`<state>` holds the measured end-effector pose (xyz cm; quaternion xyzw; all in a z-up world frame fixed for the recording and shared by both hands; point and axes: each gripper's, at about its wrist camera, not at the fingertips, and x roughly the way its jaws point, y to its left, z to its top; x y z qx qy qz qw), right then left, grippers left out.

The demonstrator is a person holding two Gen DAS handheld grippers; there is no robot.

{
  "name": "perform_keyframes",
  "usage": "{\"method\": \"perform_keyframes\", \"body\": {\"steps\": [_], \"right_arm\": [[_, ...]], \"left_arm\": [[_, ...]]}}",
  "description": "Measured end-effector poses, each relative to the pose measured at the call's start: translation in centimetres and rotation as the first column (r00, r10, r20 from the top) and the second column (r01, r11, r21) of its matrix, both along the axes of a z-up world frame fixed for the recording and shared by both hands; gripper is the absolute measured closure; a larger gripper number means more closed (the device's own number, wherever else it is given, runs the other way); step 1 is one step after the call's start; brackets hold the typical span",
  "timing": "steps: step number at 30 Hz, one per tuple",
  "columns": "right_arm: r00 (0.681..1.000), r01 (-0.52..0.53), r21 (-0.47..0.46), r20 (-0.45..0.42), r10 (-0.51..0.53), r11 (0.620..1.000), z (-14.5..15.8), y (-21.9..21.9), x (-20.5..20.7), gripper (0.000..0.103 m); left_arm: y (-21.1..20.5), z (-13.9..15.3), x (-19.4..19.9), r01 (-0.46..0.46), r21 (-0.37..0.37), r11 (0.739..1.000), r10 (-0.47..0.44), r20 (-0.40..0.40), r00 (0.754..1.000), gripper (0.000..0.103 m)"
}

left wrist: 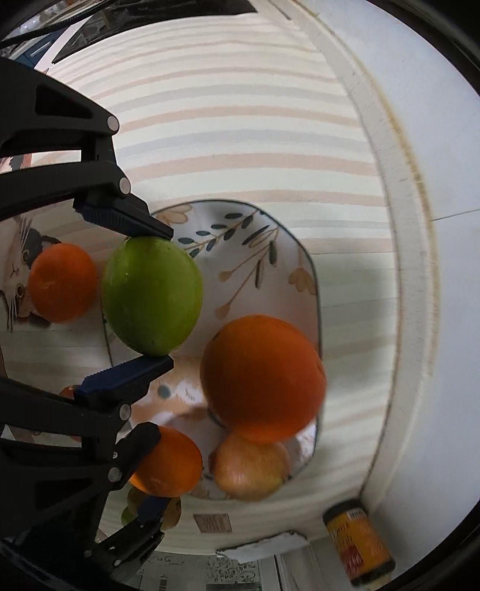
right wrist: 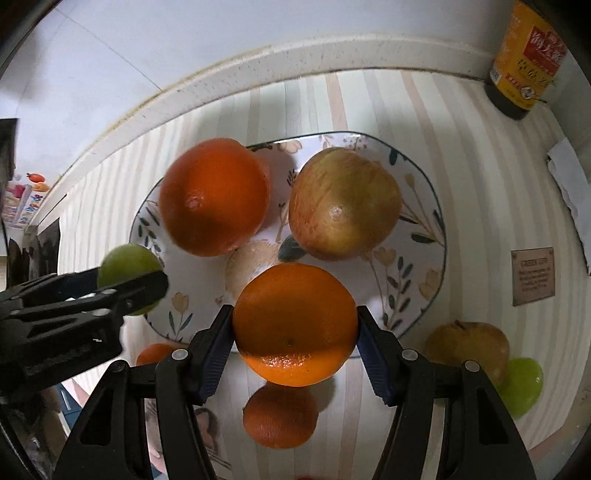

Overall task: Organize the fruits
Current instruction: 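Lower the orange and green apple onto the plate and open both tools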

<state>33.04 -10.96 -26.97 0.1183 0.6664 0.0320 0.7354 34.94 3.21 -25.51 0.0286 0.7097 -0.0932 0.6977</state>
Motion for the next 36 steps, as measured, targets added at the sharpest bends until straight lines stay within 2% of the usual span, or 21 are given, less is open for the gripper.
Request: {"method": "perform_keyframes", "body": {"steps": [4,5,6,7,8,10,14,20,27,31,36], "right_arm": [[0.999,-0.011,-0.001,-0.05,0.011,1.0,-1.4,0.4,0.5,0.036],[0.998,-0.015,-0.001,-0.059,0.015,1.0,-1.6,0.5,0.5,0.028],[0.998,-0.017,0.004,-0.057,0.018,1.0,-1.7,0.6,0.5,0.011],[0.998,-0.018,0.004,-0.057,0.018,1.0,-1.6,0.6,0.5,0.007],[0.998,-0.017,0.008,-0.053,0.017,1.0,-1.5,0.6,0.5,0.006],[0.998,-0.022,0.001,-0.052,0.022,1.0,-0.9,0.5,0.3,0.006],[0.998,-0.043,-0.042,-0.054,0.04,0.998,-0.1,0.3,-0.4,0.006],[0.997,-0.047,-0.113,-0.061,0.04,0.992,0.8,-0.7,-2.7,0.006],[0.997,-0.054,-0.193,0.036,0.062,0.98,4.1,-1.5,-7.1,0.006],[0.995,-0.051,-0.188,0.079,0.067,0.981,6.1,-1.3,-9.3,0.006],[0.992,-0.035,-0.168,0.114,0.055,0.985,8.3,-1.4,-12.5,0.006]], "left_arm": [[0.2,-1.3,0.4,-0.026,0.011,1.0,0.026,-0.055,0.998,0.043],[0.3,-1.5,0.3,-0.033,0.008,0.999,0.034,-0.063,0.997,0.043],[0.3,-1.7,0.4,-0.037,0.009,0.999,0.038,-0.063,0.997,0.043],[0.4,-1.7,0.3,-0.042,0.022,0.999,0.043,-0.054,0.998,0.041],[0.5,-1.5,0.3,-0.044,0.034,0.998,0.045,-0.038,0.998,0.027],[0.5,-1.0,0.3,-0.039,0.046,0.998,0.04,-0.014,0.999,0.011],[0.6,0.6,-0.4,-0.04,0.077,0.996,0.038,0.031,0.999,0.007],[1.3,2.6,-3.2,-0.057,0.095,0.994,0.049,0.08,0.996,0.006],[1.8,5.7,-8.4,-0.087,0.125,0.988,0.063,0.18,0.982,0.006],[1.9,7.9,-11.3,-0.101,0.115,0.988,0.073,0.226,0.971,0.006],[2.2,9.7,-13.5,-0.115,0.095,0.989,0.09,0.24,0.967,0.006]]}}
